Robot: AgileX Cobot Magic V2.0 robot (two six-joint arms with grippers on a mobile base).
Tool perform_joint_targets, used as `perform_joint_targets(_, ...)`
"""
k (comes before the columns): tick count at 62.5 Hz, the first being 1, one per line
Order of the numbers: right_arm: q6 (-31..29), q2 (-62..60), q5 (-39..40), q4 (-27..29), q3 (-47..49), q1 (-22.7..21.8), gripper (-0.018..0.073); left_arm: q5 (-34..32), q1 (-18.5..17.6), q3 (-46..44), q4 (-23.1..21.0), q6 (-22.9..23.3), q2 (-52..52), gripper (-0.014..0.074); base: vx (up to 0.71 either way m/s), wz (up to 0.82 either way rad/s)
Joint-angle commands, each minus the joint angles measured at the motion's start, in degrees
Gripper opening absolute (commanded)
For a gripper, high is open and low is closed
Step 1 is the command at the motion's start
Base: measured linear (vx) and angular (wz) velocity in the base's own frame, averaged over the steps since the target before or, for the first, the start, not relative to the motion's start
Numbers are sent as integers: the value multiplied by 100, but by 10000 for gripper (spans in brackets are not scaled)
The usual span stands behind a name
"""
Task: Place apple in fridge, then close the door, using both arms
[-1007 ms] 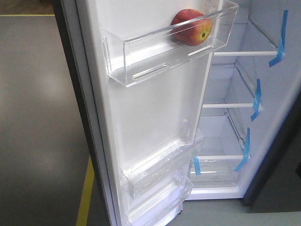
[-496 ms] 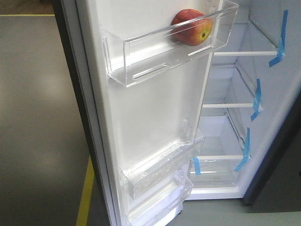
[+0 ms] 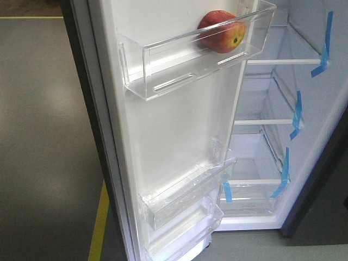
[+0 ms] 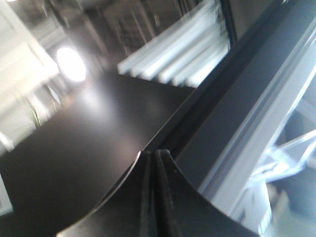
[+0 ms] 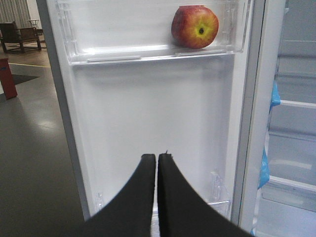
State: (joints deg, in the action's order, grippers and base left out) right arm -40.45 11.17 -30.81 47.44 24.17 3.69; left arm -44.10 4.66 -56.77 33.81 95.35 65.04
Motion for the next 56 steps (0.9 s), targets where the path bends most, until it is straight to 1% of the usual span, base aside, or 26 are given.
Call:
perform_joint_targets(1, -12, 62, 172, 141, 136, -17, -4, -804, -6, -944, 734, 723, 879, 33, 0, 0)
perform_joint_targets(5, -12, 62, 160, 141, 136, -17, -4, -1127, -6, -1522, 1038, 1347, 1507, 69, 0, 0)
perform_joint_targets(9, -12, 62, 160, 141, 136, -17, -4, -1366, -6, -2058, 1215, 1829, 2044, 118, 0, 0)
perform_joint_targets(14, -12, 62, 160, 141, 136, -17, -4, -1564, -6, -2812, 1475, 2255, 2716, 208, 0, 0)
perform_joint_targets(19, -12, 62, 117, 141, 136, -17, -4, -1753, -6, -3579, 1824, 2801, 3362, 317, 0, 0)
perform_joint_targets(23, -12, 62, 78, 141, 136, -17, -4, -2185, -17, -4211, 2061, 2807, 3877, 385, 0, 0)
perform_joint_targets(26, -12, 62, 36, 141, 136, -17, -3, -2540, -59, -4630, 2158, 2807, 4199, 417, 0, 0)
perform_joint_targets(29, -12, 62, -2, 141, 136, -17, -4, -2927, -103, -5052, 2152, 2807, 4514, 431, 0, 0)
perform_joint_targets(33, -12, 62, -39, 141, 136, -17, -2, -3196, -216, -5447, 2157, 2807, 4768, 433, 0, 0)
perform_joint_targets(38, -12, 62, -73, 146, 136, -17, -1, -3292, -374, -5746, 2163, 2807, 4920, 433, 0, 0)
perform_joint_targets(47, -12, 62, -87, 152, 136, -17, 1, -3244, -667, -5944, 2224, 2807, 4929, 433, 0, 0)
perform_joint_targets(56, -12, 62, -69, 197, 136, -17, 4, -3523, -987, -5952, 2512, 2807, 4892, 433, 0, 0)
